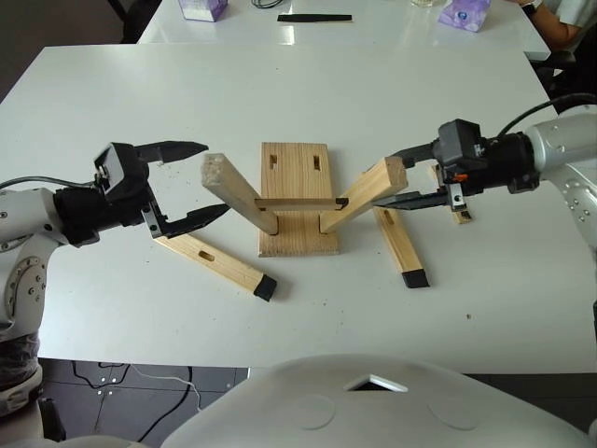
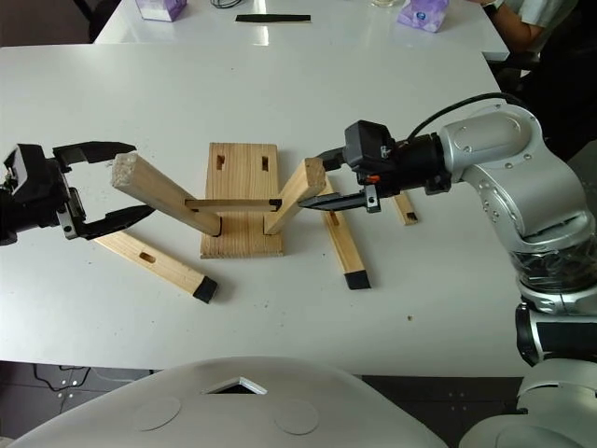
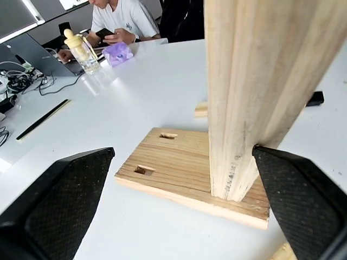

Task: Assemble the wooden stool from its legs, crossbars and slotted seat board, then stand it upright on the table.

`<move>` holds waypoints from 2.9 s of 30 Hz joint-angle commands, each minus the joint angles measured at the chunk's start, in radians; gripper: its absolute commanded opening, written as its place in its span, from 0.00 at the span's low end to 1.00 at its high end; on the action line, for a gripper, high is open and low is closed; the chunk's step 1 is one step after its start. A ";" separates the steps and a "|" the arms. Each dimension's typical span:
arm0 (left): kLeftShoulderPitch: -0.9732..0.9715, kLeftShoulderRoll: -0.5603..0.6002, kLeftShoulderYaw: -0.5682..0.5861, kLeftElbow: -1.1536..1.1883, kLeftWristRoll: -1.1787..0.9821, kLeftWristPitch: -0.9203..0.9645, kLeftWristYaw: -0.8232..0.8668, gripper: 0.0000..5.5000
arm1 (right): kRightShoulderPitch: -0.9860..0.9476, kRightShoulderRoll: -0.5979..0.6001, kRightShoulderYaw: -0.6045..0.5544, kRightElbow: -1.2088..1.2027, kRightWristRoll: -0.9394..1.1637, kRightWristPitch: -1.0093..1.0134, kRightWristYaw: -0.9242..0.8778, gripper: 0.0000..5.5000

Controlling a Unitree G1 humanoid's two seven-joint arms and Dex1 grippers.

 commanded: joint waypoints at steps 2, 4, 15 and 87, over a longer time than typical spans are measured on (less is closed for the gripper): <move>-0.035 -0.005 -0.080 -0.027 0.004 -0.012 -0.039 0.86 | -0.035 0.060 0.115 0.063 -0.103 0.005 0.002 0.36; -0.048 -0.011 -0.119 -0.038 0.019 -0.016 -0.049 0.86 | -0.050 0.079 0.143 0.081 -0.116 0.001 0.012 0.36; -0.269 -0.088 -0.319 -0.050 0.061 0.027 -0.054 0.86 | -0.092 0.199 0.243 0.128 -0.144 0.019 0.044 0.36; -0.452 -0.442 -0.650 1.033 0.776 -0.956 0.395 0.98 | 0.267 0.200 0.070 0.621 -0.569 -0.448 -0.315 0.68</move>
